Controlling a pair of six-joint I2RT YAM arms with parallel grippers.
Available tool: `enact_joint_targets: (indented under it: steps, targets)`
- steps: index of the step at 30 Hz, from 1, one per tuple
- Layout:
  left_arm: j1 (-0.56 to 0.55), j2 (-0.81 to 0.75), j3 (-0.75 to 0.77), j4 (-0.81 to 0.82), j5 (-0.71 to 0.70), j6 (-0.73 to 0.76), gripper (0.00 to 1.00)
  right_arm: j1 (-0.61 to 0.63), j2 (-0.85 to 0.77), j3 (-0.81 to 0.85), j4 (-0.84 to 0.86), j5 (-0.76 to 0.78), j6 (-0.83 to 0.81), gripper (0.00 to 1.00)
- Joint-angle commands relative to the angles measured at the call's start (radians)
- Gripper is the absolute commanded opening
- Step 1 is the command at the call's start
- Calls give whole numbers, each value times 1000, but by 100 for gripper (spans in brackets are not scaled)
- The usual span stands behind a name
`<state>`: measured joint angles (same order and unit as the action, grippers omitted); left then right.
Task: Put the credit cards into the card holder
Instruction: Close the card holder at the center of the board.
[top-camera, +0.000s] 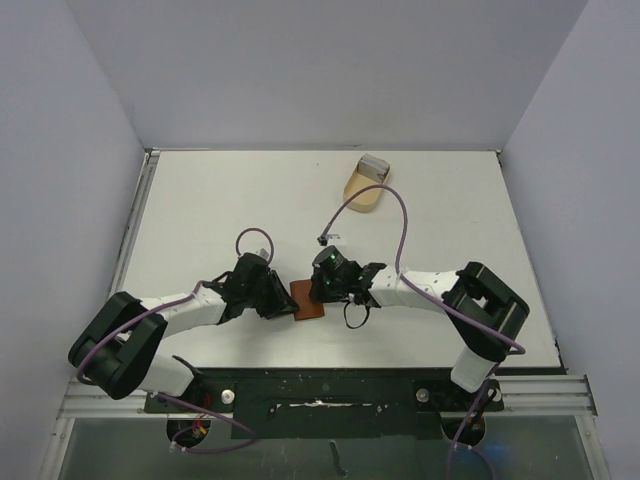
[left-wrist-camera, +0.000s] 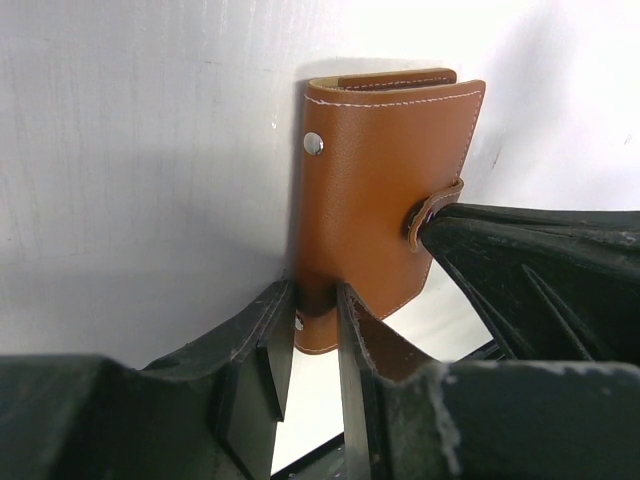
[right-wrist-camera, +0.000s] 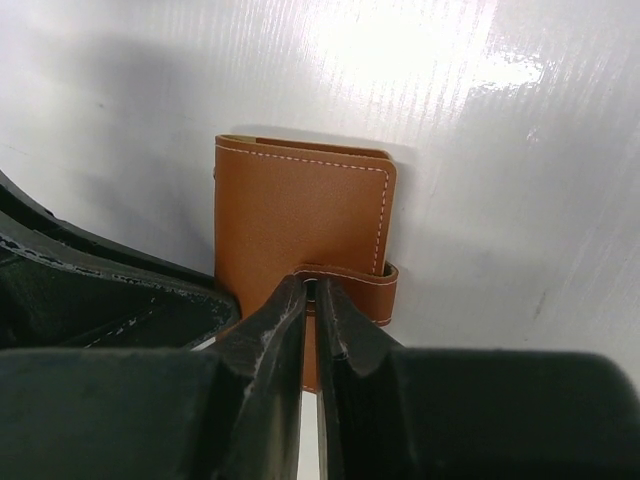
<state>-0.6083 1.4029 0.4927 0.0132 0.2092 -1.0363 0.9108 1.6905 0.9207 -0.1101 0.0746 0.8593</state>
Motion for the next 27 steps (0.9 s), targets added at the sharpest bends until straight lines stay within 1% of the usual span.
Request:
enact_joint_targets:
  steps: [1,8,14,19,23,27]
  targets:
    - [-8,25,-22,-27,-43,15,23,56,19,8,-93,20,-24,5]
    - [-10,21,-25,-22,-39,9,23,89,77,26,-196,72,-38,5]
    - [-10,18,-26,-15,-37,9,23,88,150,5,-184,69,-34,4]
    - [-12,27,-35,-9,-32,9,23,71,145,30,-175,86,-84,4]
    - [-14,32,-33,0,-29,13,23,4,129,53,-159,22,-136,5]
    - [-15,42,-35,7,-28,23,23,-52,164,73,-162,-111,-179,5]
